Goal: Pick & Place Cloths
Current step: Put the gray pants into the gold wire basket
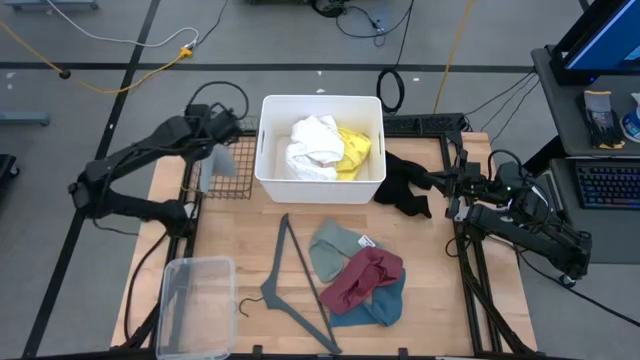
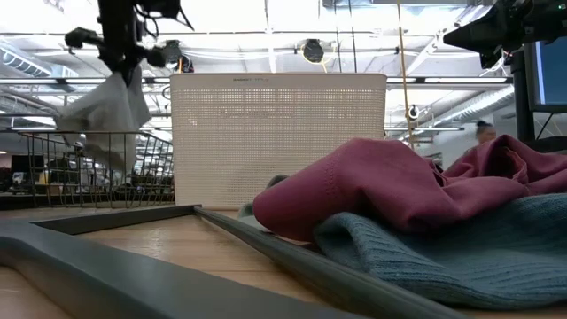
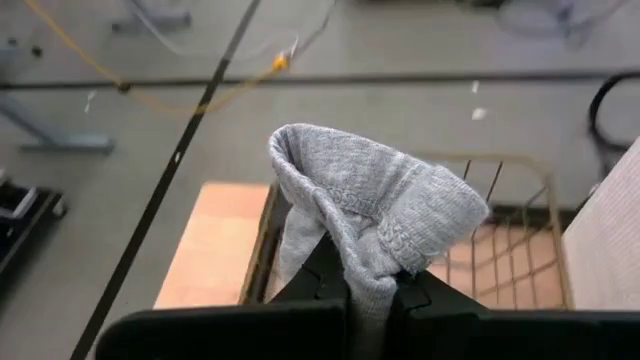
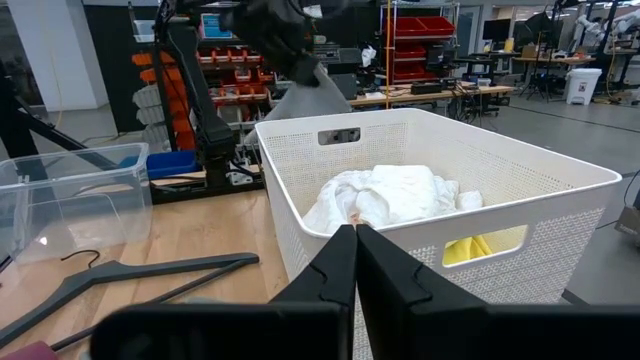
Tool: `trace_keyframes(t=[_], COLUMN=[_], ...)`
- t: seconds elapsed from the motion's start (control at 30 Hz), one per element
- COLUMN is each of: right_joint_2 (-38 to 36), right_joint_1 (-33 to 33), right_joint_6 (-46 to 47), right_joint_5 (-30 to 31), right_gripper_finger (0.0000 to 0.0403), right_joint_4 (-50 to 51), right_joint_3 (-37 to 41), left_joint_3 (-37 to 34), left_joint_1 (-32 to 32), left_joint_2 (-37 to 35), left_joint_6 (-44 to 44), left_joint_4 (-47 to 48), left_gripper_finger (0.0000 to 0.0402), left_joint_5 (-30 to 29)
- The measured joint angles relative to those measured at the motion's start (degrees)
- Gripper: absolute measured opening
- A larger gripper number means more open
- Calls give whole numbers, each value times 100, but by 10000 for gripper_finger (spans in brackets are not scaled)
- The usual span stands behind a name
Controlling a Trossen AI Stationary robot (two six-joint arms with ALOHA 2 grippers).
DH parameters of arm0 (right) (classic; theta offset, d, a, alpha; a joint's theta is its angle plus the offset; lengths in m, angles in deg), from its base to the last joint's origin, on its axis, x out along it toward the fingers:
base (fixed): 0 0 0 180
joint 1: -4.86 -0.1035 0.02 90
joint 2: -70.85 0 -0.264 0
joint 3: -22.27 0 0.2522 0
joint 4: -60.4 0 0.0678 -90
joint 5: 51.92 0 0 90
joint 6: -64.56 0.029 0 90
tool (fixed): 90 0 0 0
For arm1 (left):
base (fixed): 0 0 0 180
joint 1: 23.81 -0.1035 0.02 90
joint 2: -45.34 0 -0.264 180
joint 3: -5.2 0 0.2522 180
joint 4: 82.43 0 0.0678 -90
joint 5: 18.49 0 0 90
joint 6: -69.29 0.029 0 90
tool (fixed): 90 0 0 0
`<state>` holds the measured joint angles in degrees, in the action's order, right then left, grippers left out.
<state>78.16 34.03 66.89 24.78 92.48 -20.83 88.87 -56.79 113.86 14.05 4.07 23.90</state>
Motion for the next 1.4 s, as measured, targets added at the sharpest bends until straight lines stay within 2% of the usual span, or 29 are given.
trace_keyframes(t=[0.27, 0.63, 0.87, 1.07, 1.4], right_joint_2=[0, 0, 0, 0, 0], right_joint_1=[-2, -2, -2, -1, -1], right_joint_6=[0, -3, -45, -63, -66], right_joint_5=[0, -2, -2, -2, -2], right_gripper_finger=[4, 4, 4, 4, 4], right_joint_4=[2, 186, 190, 190, 190], right_joint_3=[0, 0, 0, 0, 0], left_joint_3=[0, -2, -2, -2, -4], left_joint_1=[-451, -1086, -1555, -1868, -1914], left_joint_2=[620, 920, 917, 917, 917], left_joint_6=[-75, 89, 283, 293, 199], left_joint_4=[71, 69, 33, -422, -491], left_gripper_finger=[4, 4, 4, 5, 4], left_joint_5=[891, 1476, 1722, 1851, 1918])
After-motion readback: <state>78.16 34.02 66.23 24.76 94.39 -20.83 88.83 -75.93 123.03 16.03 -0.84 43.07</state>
